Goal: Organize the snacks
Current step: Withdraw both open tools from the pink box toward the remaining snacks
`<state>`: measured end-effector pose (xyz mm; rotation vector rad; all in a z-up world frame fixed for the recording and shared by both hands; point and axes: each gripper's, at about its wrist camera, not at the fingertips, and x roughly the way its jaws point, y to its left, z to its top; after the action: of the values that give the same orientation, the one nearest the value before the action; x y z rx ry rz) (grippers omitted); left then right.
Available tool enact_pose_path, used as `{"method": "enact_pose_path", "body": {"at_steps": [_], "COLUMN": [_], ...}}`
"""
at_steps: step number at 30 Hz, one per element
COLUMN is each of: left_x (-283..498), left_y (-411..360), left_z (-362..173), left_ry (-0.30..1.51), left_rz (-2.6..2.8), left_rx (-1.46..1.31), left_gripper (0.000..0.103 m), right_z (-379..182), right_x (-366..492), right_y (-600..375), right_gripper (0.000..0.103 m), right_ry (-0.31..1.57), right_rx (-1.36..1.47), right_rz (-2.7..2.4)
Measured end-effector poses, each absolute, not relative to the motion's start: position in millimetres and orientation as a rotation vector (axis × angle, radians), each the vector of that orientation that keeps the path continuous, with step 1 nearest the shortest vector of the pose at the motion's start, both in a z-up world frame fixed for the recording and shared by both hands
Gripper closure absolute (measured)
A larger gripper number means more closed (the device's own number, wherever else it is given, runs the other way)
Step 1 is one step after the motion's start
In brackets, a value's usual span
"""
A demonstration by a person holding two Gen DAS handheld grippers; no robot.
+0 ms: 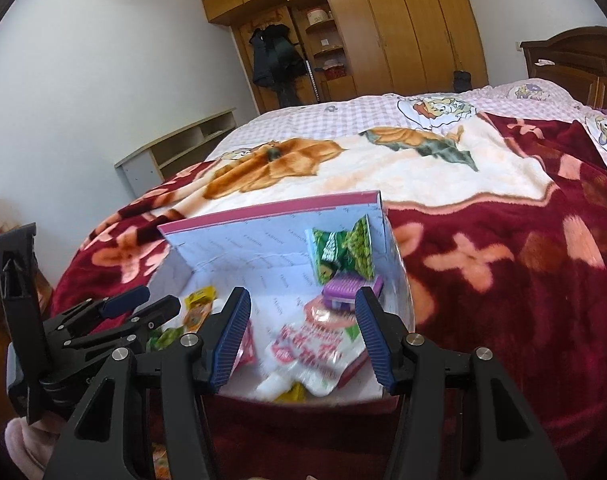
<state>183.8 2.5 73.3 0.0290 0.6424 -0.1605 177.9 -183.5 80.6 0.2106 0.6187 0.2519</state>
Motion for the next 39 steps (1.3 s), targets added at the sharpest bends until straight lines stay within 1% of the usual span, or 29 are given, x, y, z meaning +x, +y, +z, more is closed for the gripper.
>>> {"method": "enact_pose_path", "body": {"at_steps": [14,23,39], "left_x": [128,100,70], "left_y": [10,0,-6], "left_z": [75,50,23], "left_ry": [0.683,0.76,0.831], "left_rz": [-0.183,-0.22,-0.219], "left_rx": [-0.042,-0.043,-0.041], "left_gripper": [0.048,0.048,0.048], "right_z": [78,66,47], "right_x": [119,90,55], "right_y": [-183,-181,-180], "right_gripper": [0.047,0.047,0.047], "right_ry": [0.623,0.639,0.661], "right_rx": [0.228,0.246,0.271], "right_rz": [0.257,0.264,0.268]}}
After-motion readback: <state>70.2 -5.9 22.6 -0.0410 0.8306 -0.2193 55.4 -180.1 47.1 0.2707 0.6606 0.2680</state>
